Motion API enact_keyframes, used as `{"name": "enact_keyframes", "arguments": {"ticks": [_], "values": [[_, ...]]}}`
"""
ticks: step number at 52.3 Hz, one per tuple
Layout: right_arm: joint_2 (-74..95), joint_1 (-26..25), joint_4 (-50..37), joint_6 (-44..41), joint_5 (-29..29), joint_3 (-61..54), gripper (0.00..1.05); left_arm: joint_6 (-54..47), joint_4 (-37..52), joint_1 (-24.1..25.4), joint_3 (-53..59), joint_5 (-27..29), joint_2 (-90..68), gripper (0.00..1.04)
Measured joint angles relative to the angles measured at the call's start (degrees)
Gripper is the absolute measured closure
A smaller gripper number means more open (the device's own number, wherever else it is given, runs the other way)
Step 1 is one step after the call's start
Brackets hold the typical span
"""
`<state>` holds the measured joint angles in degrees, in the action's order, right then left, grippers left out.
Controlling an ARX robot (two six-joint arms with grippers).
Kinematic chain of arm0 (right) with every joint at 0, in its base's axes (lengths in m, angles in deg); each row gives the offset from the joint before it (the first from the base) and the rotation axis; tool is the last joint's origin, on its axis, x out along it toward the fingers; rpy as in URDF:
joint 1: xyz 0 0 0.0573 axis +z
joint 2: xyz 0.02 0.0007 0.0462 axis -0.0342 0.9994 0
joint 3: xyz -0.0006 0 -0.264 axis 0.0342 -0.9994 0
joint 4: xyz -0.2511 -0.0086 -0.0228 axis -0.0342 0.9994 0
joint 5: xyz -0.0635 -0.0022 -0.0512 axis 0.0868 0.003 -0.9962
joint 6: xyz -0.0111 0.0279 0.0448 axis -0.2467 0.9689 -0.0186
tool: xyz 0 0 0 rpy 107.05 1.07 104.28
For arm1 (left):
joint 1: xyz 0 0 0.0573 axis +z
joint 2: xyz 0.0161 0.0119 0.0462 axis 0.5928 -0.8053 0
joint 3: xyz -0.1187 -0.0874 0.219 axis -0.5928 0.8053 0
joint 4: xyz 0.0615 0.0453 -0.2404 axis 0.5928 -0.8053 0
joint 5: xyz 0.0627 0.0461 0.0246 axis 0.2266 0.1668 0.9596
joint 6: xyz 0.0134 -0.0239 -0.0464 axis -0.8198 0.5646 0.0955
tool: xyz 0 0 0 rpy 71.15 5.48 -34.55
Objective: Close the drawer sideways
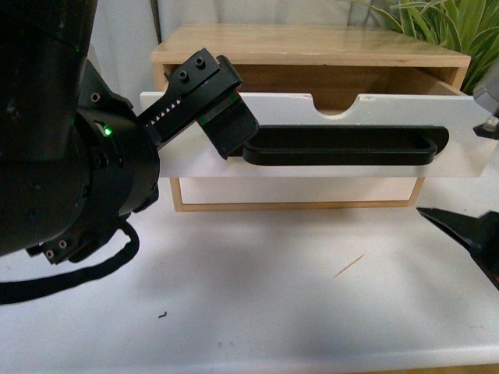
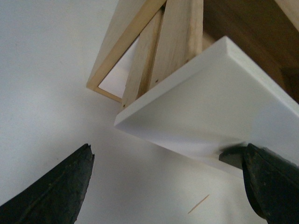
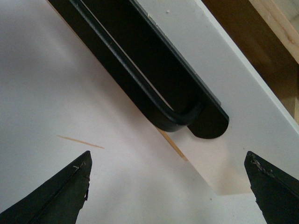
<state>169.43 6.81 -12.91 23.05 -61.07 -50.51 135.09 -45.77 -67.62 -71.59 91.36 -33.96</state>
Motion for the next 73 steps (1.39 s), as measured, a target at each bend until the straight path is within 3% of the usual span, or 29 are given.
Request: {"name": "enact_keyframes", "arguments": {"ticks": [21, 48, 63, 73], "values": [[16.4, 0.4, -0.9, 0.9, -4.3, 16.1, 0.09, -3.5, -2.1, 5.5, -14.4, -7.4, -11.4, 0.06], [24.3, -1.9, -1.2, 2.7, -6.4, 24.4, 0.09, -5.0, -4.8, 7.8, -23.5, -9.4, -17.9, 0.06], [16.2, -1.9, -0.3, 2.8, -2.2, 16.5, 0.09, -5.9, -2.3, 8.8, -15.4, -6.5, -12.2, 0.06], [0.1, -3.1, 0.2, 5.5, 1.5, 2.4, 0.09, -7.0, -1.4, 10.1, 0.1, 0.3, 3.0, 0.06]]}}
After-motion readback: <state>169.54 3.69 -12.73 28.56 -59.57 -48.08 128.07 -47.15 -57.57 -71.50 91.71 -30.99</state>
